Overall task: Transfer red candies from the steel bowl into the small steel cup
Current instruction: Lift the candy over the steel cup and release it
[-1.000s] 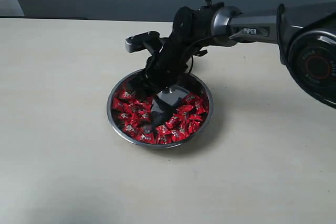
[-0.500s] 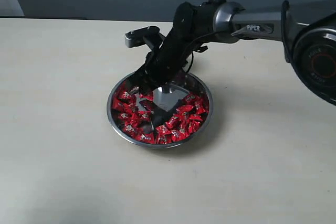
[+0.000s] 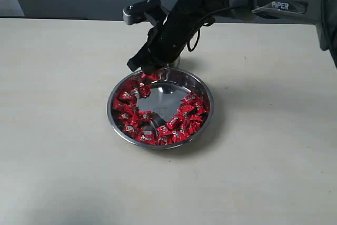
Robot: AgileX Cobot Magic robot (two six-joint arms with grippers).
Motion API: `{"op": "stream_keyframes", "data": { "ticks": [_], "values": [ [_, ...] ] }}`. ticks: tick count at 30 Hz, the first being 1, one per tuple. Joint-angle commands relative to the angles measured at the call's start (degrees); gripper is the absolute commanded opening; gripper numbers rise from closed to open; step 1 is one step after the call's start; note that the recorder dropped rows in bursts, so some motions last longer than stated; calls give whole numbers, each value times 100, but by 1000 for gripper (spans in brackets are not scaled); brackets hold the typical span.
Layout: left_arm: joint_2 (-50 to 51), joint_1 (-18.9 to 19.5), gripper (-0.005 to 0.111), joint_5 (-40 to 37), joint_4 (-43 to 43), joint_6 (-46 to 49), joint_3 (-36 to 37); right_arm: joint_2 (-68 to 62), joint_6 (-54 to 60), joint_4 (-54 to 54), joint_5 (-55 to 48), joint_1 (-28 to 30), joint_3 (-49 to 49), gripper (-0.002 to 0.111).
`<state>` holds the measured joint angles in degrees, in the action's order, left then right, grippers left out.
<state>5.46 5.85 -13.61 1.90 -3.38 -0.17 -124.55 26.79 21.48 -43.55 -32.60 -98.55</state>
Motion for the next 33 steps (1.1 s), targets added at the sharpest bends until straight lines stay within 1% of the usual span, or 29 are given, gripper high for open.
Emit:
{"op": "stream_keyframes", "data": {
  "ticks": [1,6,14,21,29,30,33],
  "values": [
    [-39,-29,0,24,26,-13,17,289,-178,-71,932,52,-4,6],
    [-39,-29,0,24,26,-13,17,340,-234,-102,1571,271,-4,6],
    [-39,-29,0,24,26,-13,17,306,-304,-25,1656,707,-4,6],
    [-39,-29,0,24,26,-13,17,277,-304,-11,1821,744,-4,6],
    [-39,-29,0,24,26,-13,17,-101,-292,-19,1845,744,-4,6],
    [-39,-29,0,24,26,-13,17,-117,-292,-19,1845,744,-4,9],
    [-39,-29,0,24,26,-13,17,-130,-292,-19,1885,744,-4,24]
  ]
}}
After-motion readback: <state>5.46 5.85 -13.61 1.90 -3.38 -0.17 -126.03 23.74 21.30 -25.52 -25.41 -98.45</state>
